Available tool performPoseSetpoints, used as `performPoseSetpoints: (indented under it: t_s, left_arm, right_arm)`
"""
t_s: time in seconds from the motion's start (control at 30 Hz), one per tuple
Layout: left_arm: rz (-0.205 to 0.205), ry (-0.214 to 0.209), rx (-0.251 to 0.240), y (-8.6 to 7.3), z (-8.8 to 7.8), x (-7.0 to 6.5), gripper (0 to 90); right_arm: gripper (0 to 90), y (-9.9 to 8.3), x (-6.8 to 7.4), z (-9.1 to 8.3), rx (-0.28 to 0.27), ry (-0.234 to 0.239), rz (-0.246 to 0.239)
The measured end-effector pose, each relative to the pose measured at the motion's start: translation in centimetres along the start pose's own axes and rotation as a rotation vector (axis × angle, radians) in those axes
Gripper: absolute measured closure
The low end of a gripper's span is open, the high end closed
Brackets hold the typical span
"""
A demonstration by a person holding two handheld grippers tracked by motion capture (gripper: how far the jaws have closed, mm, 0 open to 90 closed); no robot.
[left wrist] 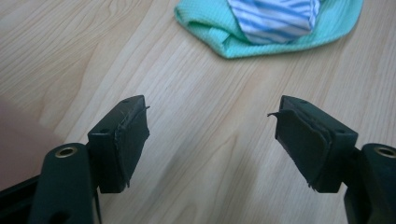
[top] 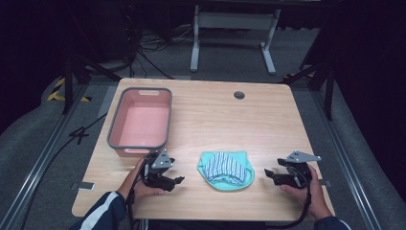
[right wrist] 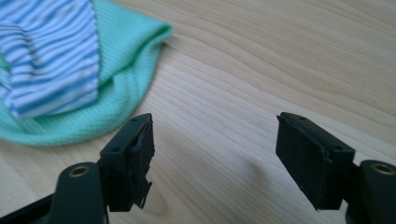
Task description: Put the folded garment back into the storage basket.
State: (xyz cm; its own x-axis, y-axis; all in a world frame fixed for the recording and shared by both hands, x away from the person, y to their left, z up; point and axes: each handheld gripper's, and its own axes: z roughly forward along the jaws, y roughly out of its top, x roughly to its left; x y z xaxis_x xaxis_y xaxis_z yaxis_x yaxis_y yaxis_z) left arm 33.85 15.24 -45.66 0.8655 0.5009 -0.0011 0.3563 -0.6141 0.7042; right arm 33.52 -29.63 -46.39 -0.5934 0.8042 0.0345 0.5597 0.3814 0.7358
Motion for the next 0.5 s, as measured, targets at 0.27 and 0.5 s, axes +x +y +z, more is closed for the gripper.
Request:
performPoseSetpoints:
  t_s: [0.27, 0.5]
  left_arm:
    - [-0.005, 0.042, 0.004, 2.6, 1.9, -0.5, 30.6]
    - [-0.018, 0.04, -0.006, 5.1, 4.0, -0.9, 33.7]
  right_arm:
    - [31.4, 2.4, 2.5, 0.8, -0.004, 0.036, -0.054]
    - [32.9, 4.1, 3.8, 2.7, 0.027, 0.062, -0.089]
